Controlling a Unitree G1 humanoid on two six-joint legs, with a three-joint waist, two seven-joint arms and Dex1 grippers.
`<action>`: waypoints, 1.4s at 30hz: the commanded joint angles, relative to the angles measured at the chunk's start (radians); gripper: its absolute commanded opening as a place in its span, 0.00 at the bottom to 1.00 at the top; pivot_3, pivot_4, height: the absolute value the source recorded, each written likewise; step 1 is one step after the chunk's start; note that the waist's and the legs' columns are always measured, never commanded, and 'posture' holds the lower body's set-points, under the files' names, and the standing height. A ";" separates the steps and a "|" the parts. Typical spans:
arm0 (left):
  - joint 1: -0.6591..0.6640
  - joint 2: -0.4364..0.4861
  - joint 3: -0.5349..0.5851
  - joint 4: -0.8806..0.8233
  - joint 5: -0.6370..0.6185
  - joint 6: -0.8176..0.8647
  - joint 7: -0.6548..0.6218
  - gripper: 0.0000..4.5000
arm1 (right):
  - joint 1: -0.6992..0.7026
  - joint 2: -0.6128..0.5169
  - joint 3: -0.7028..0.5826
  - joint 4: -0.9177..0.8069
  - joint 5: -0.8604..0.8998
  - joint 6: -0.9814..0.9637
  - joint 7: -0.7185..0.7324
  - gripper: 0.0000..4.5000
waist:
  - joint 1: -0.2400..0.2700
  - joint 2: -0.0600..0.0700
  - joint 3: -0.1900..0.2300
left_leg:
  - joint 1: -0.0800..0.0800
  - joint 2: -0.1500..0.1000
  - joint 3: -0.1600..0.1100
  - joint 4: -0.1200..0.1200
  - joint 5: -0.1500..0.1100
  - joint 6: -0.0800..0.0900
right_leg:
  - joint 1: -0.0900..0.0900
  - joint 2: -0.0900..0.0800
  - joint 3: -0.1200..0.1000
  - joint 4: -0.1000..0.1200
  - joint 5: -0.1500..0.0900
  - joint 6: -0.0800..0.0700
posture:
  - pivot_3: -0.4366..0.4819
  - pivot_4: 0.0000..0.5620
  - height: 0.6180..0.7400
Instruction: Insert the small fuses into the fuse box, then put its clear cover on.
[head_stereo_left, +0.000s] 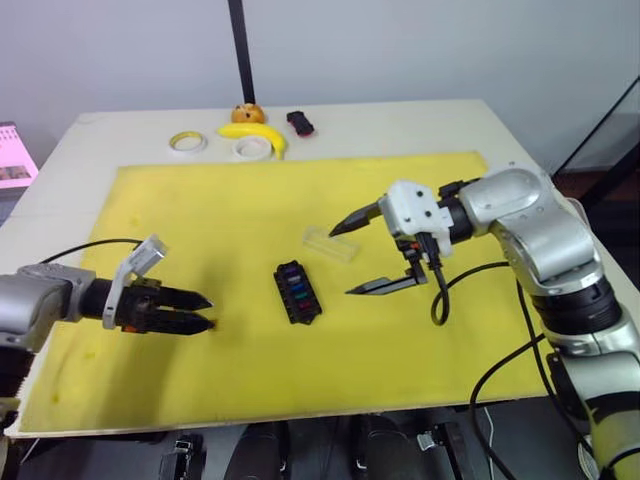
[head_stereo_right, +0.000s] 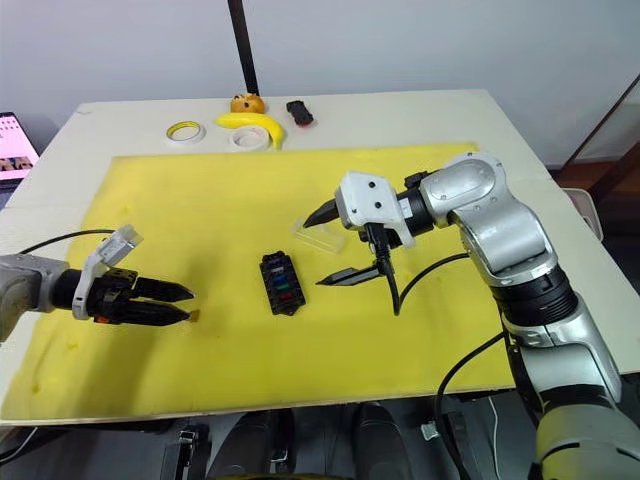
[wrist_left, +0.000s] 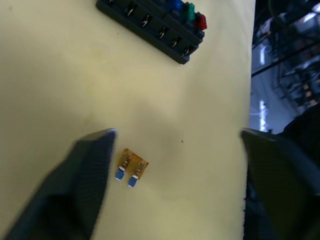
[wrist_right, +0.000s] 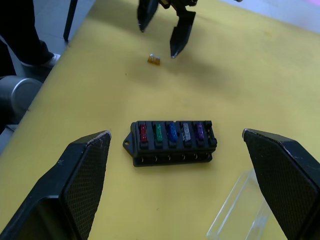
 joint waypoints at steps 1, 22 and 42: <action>-0.017 0.001 -0.021 0.036 0.011 0.009 -0.032 0.48 | 0.001 -0.006 -0.019 -0.043 0.021 0.009 -0.019 1.00 | 0.001 0.000 0.000 | 0.000 0.000 0.000 0.000 0.000 0.000 | 0.000 0.000 0.000 0.000 0.000 0.000 | 0.48 0.27 1.00; -0.099 -0.097 -0.075 0.190 0.107 -0.048 -0.038 0.37 | 0.032 -0.019 -0.007 -0.111 0.042 0.055 -0.058 1.00 | 0.004 -0.001 0.000 | 0.000 0.000 0.000 0.001 0.000 0.000 | 0.000 0.000 0.000 0.000 0.000 0.000 | 0.48 0.27 1.00; 0.072 -0.060 -0.009 0.067 0.049 0.003 -0.022 0.37 | 0.041 -0.010 0.013 -0.113 0.034 0.053 -0.083 1.00 | 0.003 -0.001 0.000 | 0.000 0.001 -0.003 0.001 0.000 0.001 | 0.000 0.000 0.001 0.000 0.000 0.000 | 0.48 0.27 1.00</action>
